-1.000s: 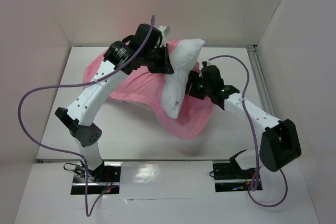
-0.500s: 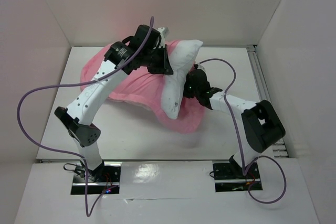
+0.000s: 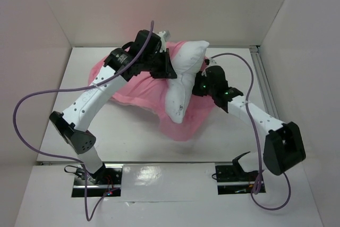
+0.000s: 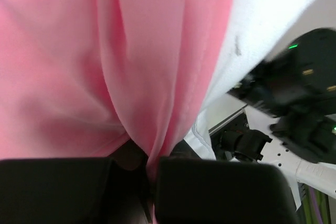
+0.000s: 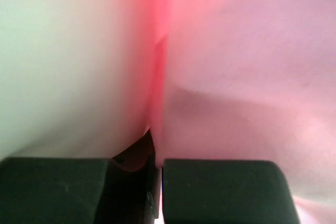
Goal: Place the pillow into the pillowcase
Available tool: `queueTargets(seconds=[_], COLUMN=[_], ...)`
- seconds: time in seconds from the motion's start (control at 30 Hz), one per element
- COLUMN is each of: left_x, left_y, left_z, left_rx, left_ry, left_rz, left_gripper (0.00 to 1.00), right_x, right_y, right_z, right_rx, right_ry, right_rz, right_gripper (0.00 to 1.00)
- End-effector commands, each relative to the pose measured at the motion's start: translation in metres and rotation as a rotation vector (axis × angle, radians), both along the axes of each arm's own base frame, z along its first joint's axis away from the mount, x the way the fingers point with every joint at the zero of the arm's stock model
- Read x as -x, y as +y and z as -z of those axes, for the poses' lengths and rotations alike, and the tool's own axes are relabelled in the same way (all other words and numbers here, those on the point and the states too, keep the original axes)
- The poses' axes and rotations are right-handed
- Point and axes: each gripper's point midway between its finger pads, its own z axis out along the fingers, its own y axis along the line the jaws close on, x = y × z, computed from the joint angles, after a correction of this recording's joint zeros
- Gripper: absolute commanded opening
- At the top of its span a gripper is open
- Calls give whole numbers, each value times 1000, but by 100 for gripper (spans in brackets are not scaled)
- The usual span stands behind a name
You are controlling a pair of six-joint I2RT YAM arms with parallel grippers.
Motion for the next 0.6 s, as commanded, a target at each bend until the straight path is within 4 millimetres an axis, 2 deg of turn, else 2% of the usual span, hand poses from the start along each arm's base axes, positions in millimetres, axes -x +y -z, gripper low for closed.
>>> queueTargets(seconds=[0.0,0.07,0.1,0.33,0.4,0.57], left_x=[-19,-21,-24,-39,-43,-50], left_y=[14,17,22,51,55,48], left_z=[10,20,31,66,70,81], left_rx=[-25,-55,-80,-154,-153,-149], left_ry=[-28,-10,11,64,67,82], left_rz=[-109,-123,-139,-244,-268,-268], left_gripper=[0,0,0,0,0,0], right_x=[19,22,32,56,63,78], right_y=[-28,-43,-43,-70,-73,-67], right_z=[-34,-38,-37,-12,-5,-11], right_rx=[41,39,21,63,59,14], right_ry=[-68,-70,-43,76,101,116], right_rz=[-110,-131,-170,-180,-180,-211], right_gripper=[0,0,0,0,0,0])
